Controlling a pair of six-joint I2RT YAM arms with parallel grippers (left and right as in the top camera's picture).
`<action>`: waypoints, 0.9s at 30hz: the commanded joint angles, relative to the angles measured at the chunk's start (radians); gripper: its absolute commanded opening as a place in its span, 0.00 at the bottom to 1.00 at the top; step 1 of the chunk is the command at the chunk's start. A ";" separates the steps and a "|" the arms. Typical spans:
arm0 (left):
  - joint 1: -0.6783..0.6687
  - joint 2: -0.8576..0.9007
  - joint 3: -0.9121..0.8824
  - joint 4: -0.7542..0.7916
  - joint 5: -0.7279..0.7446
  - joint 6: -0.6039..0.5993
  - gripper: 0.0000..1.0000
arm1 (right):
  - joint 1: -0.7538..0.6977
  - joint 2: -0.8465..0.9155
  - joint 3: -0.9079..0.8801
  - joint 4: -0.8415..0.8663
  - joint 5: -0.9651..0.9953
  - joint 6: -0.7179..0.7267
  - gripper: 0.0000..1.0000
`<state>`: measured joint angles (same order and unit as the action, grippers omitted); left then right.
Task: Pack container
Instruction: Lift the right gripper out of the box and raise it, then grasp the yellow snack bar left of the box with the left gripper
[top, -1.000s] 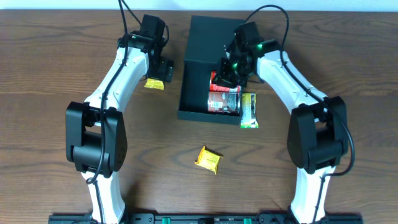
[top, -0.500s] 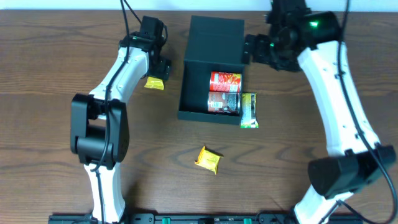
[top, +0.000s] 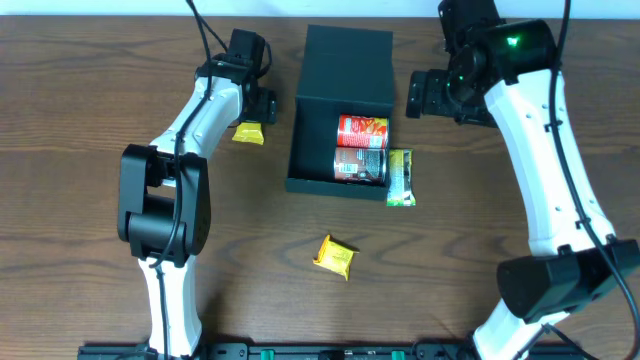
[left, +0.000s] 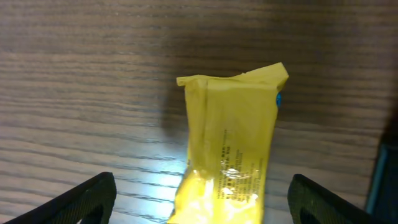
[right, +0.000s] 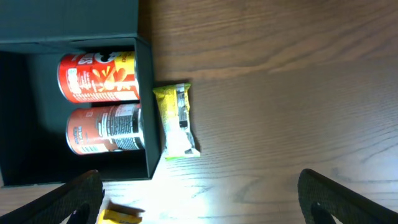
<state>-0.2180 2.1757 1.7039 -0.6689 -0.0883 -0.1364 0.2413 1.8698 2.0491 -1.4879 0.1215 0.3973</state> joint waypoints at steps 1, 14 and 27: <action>0.001 0.019 -0.002 0.005 0.019 -0.090 0.88 | 0.000 0.000 0.008 -0.005 0.021 0.006 0.99; 0.001 0.096 -0.002 0.021 0.030 -0.108 0.83 | 0.000 0.000 0.008 -0.005 0.021 0.017 0.99; 0.001 0.096 -0.001 0.038 0.030 -0.108 0.51 | 0.000 0.000 0.008 -0.005 0.021 0.017 0.99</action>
<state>-0.2180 2.2574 1.7039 -0.6292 -0.0574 -0.2394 0.2413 1.8698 2.0491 -1.4918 0.1284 0.4015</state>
